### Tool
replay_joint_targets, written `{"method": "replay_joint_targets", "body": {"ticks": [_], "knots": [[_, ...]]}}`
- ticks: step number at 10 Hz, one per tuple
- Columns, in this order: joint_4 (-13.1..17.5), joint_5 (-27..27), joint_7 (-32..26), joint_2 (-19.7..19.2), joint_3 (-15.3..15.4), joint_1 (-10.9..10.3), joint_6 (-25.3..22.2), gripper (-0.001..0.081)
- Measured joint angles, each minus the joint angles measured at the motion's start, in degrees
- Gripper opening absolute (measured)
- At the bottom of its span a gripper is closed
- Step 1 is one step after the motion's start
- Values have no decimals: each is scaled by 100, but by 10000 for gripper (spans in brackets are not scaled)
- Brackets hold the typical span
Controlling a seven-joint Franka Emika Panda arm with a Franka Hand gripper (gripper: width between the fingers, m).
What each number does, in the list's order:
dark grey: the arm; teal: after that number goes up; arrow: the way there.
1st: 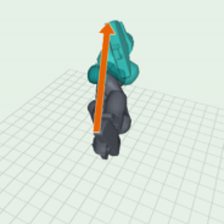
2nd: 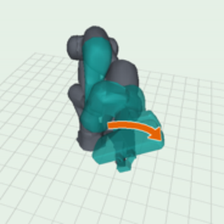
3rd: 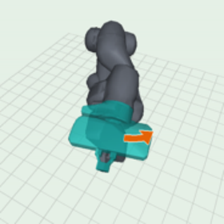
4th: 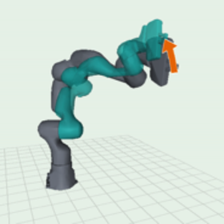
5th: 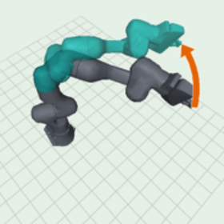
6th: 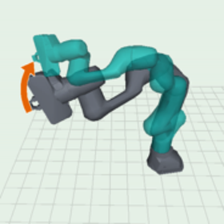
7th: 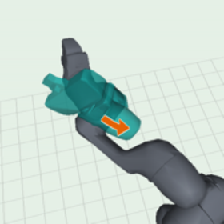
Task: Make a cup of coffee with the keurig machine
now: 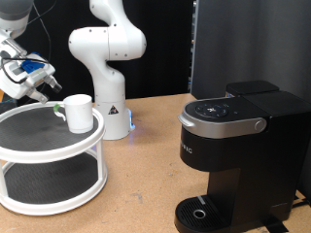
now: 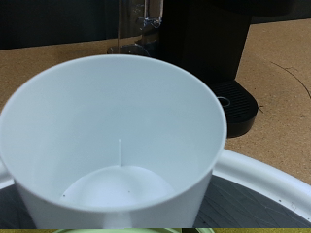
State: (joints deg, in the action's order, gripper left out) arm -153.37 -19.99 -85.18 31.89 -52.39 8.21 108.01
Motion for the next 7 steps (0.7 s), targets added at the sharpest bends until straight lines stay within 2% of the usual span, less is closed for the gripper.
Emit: {"method": "replay_joint_targets", "body": {"ticks": [1,2,7], "knots": [[-37,-18,-38,0,-7,0,66,744],[-76,-21,-83,0,-10,0,102,788],[-356,-55,-352,-13,-58,-18,371,807]]}}
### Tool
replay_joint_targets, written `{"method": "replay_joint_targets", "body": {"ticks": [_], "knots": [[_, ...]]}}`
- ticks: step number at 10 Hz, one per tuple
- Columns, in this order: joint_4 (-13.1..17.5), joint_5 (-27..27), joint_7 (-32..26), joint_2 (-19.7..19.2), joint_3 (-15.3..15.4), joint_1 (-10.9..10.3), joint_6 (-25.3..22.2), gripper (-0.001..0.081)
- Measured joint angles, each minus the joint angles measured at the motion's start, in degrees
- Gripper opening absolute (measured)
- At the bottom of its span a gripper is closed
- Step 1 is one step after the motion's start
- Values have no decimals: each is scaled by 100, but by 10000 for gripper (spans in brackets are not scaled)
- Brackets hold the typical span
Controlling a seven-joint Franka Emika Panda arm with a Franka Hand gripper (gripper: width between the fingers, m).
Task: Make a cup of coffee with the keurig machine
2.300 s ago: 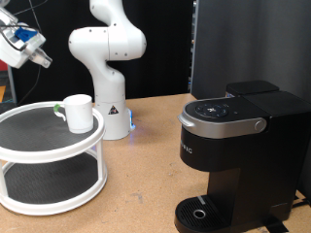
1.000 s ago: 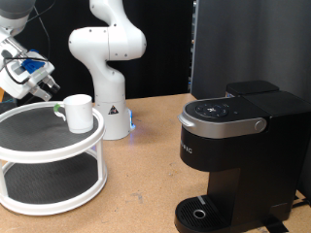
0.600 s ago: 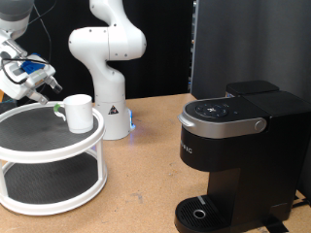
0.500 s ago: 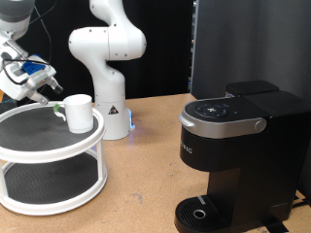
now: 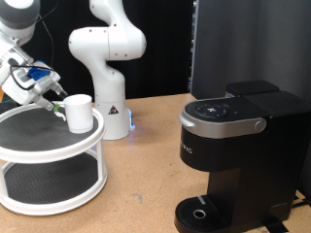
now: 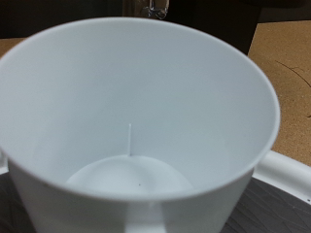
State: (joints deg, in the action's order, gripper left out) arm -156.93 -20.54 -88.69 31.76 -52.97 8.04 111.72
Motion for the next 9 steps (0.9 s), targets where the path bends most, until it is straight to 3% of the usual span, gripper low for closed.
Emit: {"method": "replay_joint_targets", "body": {"ticks": [7,9], "knots": [[-185,-122,-161,-66,-207,-212,298,807],[-185,-126,-178,-66,-263,-255,298,536]]}}
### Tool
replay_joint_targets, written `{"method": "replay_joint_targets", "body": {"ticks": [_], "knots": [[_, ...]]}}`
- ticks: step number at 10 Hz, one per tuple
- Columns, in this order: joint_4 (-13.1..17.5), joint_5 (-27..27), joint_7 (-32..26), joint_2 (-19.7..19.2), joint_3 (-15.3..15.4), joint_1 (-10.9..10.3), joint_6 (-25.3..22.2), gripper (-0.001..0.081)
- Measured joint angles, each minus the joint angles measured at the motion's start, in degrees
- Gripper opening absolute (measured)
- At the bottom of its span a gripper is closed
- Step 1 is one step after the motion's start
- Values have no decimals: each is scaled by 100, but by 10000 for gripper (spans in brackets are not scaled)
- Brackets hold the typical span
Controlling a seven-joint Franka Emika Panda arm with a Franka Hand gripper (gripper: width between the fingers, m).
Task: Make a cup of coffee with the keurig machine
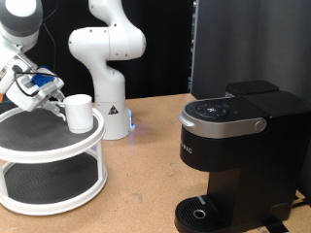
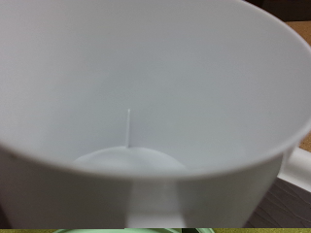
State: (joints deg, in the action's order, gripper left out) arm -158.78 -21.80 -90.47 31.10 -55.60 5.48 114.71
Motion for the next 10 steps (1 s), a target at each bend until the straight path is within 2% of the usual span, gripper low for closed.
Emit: {"method": "replay_joint_targets", "body": {"ticks": [1,2,3,4,5,7,10], "knots": [[0,0,-2,0,-13,-5,0,399],[0,0,-5,0,-27,-9,-1,399],[2,0,-5,0,-45,-17,-2,190],[7,-2,-5,0,-60,-22,-6,190],[19,-3,3,0,-63,-22,-18,75],[131,-12,162,39,-44,-11,-180,76],[573,-6,731,257,161,34,-852,76]]}}
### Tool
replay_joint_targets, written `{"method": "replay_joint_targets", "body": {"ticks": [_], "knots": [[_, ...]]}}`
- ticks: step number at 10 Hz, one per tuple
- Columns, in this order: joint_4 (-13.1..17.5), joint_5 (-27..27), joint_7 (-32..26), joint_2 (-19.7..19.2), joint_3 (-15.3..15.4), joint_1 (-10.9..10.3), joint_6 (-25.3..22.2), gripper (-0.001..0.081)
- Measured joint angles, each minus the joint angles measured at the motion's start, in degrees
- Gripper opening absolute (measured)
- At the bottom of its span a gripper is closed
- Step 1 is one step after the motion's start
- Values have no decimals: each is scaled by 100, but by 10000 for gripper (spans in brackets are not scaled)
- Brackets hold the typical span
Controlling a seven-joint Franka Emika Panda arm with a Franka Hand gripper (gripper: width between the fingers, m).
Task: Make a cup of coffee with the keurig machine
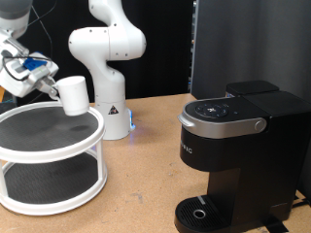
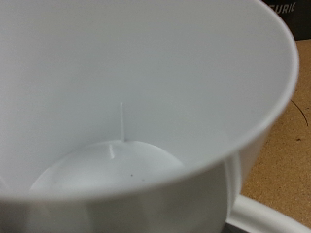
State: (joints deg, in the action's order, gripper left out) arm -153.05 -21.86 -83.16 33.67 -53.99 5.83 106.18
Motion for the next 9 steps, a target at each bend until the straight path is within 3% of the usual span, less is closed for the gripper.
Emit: {"method": "replay_joint_targets", "body": {"ticks": [3,5,7,9], "knots": [[438,173,305,138,237,4,-521,76],[372,113,365,127,225,3,-502,76],[116,-279,590,147,369,-5,-120,76],[-258,-776,809,168,760,-60,605,76]]}}
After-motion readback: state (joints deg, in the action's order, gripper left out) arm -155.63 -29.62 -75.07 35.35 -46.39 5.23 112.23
